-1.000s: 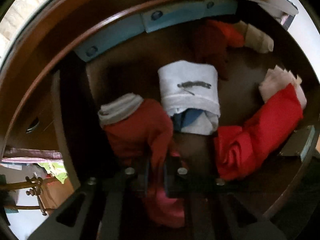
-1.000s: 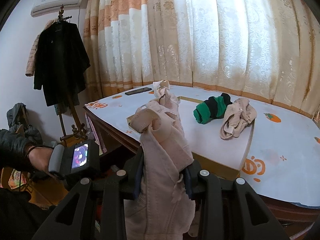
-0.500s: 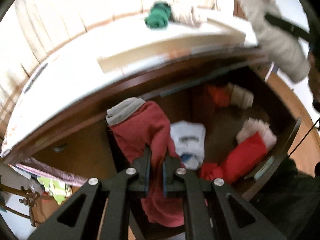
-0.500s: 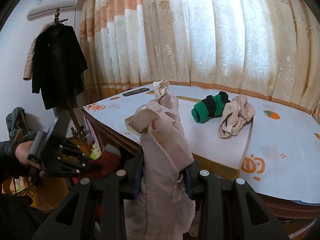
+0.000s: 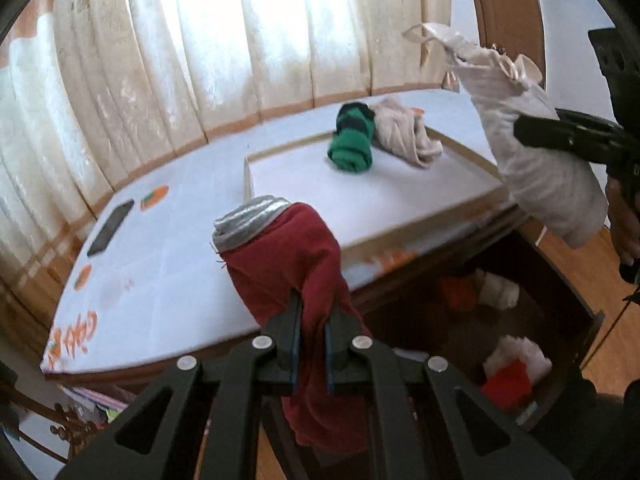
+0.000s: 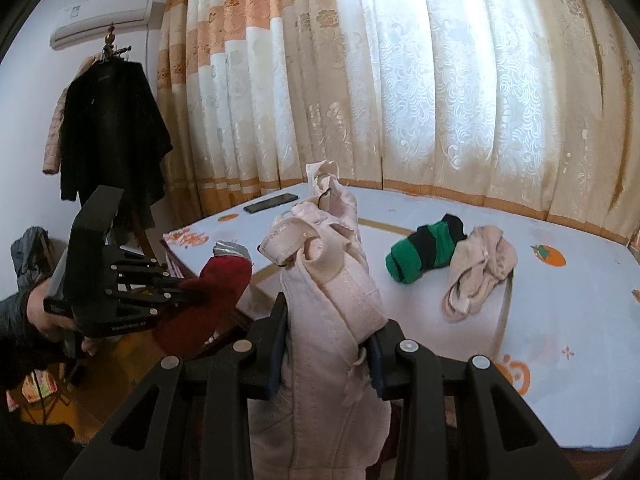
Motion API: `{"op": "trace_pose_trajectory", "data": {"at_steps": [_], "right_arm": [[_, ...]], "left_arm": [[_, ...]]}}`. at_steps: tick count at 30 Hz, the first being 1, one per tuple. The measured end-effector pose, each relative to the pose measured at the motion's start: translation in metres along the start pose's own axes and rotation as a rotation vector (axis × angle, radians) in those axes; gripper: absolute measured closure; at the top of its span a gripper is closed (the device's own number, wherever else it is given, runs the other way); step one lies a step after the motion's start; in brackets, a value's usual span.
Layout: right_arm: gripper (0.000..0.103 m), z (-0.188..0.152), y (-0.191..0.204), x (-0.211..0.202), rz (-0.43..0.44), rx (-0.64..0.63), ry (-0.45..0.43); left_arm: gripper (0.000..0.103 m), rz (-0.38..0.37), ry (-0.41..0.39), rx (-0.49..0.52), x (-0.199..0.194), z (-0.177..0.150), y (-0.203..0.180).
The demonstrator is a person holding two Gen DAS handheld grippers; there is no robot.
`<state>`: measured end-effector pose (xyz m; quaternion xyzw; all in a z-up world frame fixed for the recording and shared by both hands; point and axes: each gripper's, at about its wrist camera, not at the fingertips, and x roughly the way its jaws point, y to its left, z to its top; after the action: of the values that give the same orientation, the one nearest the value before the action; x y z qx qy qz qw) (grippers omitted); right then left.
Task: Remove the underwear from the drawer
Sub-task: 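Carry the red sock with the left tool while the right tool brings white underwear over the tray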
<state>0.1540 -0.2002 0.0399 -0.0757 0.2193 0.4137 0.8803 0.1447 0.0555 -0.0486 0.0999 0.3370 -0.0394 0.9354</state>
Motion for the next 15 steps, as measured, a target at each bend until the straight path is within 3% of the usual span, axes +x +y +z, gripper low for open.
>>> {"op": "trace_pose_trajectory", "data": {"at_steps": [15], "right_arm": [[0.067,0.067,-0.024,0.071,-0.046,0.073,0.030]], "left_arm": [[0.097,-0.020,-0.048,-0.106,0.051,0.074,0.047]]}}
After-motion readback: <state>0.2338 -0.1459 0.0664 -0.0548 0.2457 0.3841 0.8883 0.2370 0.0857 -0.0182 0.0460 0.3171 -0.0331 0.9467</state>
